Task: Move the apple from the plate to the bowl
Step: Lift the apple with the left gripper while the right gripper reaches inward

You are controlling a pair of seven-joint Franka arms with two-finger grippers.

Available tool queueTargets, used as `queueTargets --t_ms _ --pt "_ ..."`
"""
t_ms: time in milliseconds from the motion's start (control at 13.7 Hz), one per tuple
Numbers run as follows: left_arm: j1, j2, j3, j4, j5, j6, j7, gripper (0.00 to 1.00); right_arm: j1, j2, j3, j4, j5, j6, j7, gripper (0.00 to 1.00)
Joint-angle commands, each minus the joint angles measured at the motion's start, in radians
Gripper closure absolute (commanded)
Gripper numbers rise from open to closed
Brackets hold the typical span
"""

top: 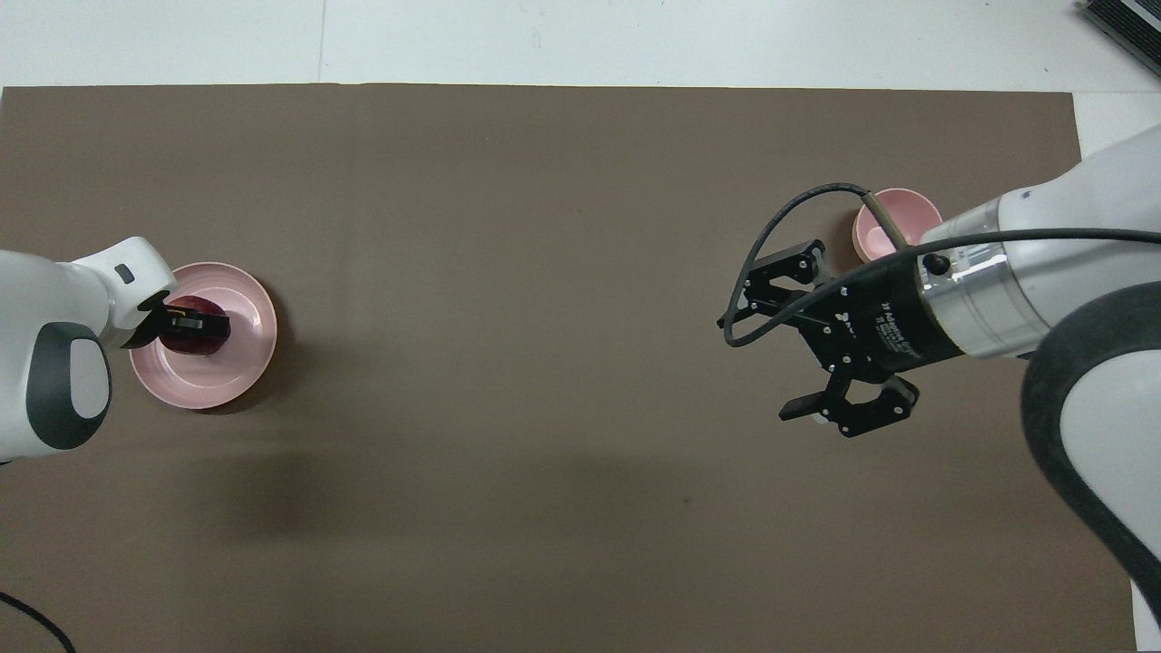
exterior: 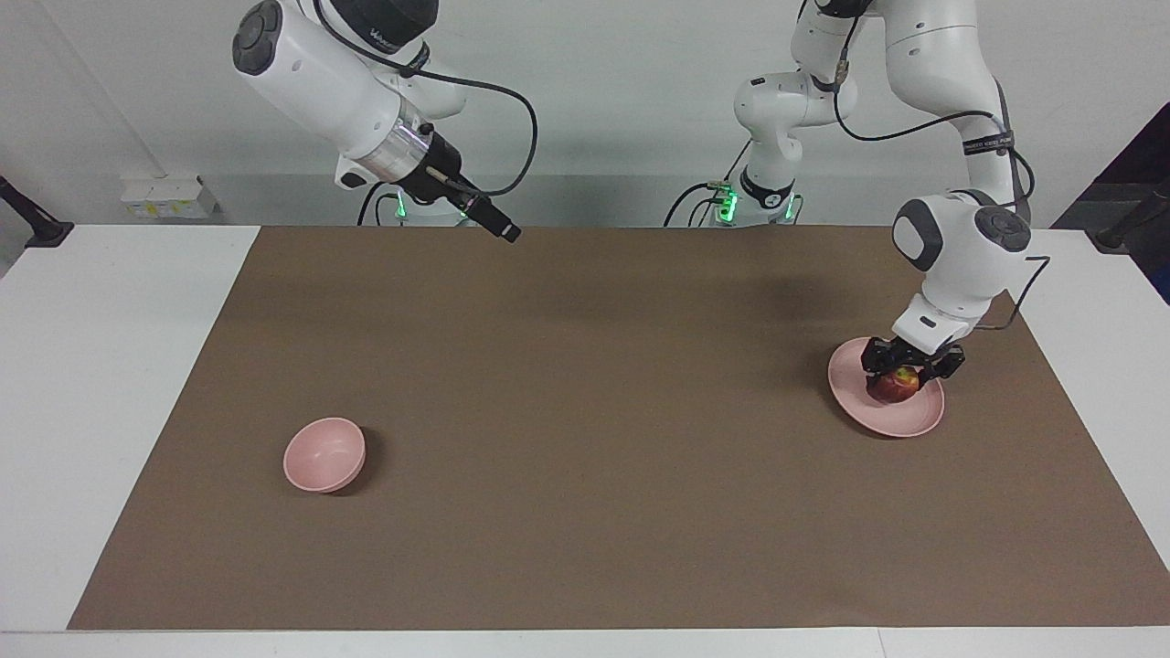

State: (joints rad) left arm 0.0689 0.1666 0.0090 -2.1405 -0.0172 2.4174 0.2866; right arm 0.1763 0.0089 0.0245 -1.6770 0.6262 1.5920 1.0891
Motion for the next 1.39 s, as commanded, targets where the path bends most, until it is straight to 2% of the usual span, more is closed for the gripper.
queueTargets --t_ms 0,73,219,365,510,1021,1167,1312 --pt "-0.011 -0.009 0.005 -0.012 -0.006 0.003 -0.012 0.97 0.0 -0.003 -0.001 -0.072 0.122 0.089 0.014 0.0" --pt "-0.017 -0.018 0.0 0.058 -0.006 -0.061 -0.009 1.0 0.03 0.005 -0.001 -0.126 0.273 0.142 0.003 0.0" --pt "-0.046 -0.03 -0.001 0.152 -0.007 -0.199 -0.029 1.0 0.074 0.0 0.0 -0.156 0.3 0.204 0.005 0.0" --pt "-0.076 -0.062 -0.011 0.18 -0.038 -0.267 -0.091 1.0 0.101 0.002 0.0 -0.161 0.334 0.233 0.003 0.0" --pt "-0.121 -0.101 -0.014 0.177 -0.157 -0.28 -0.11 1.0 0.1 0.003 0.0 -0.161 0.334 0.233 0.005 0.0" --pt "-0.3 -0.125 -0.014 0.169 -0.564 -0.296 -0.245 1.0 0.106 -0.006 0.0 -0.181 0.326 0.246 -0.02 0.0" --pt "-0.365 -0.13 -0.014 0.165 -0.674 -0.29 -0.274 1.0 0.121 -0.007 0.0 -0.207 0.316 0.298 -0.038 0.0" --pt "-0.426 -0.136 -0.014 0.16 -0.769 -0.261 -0.322 1.0 0.166 -0.003 0.0 -0.24 0.31 0.421 -0.025 0.0"
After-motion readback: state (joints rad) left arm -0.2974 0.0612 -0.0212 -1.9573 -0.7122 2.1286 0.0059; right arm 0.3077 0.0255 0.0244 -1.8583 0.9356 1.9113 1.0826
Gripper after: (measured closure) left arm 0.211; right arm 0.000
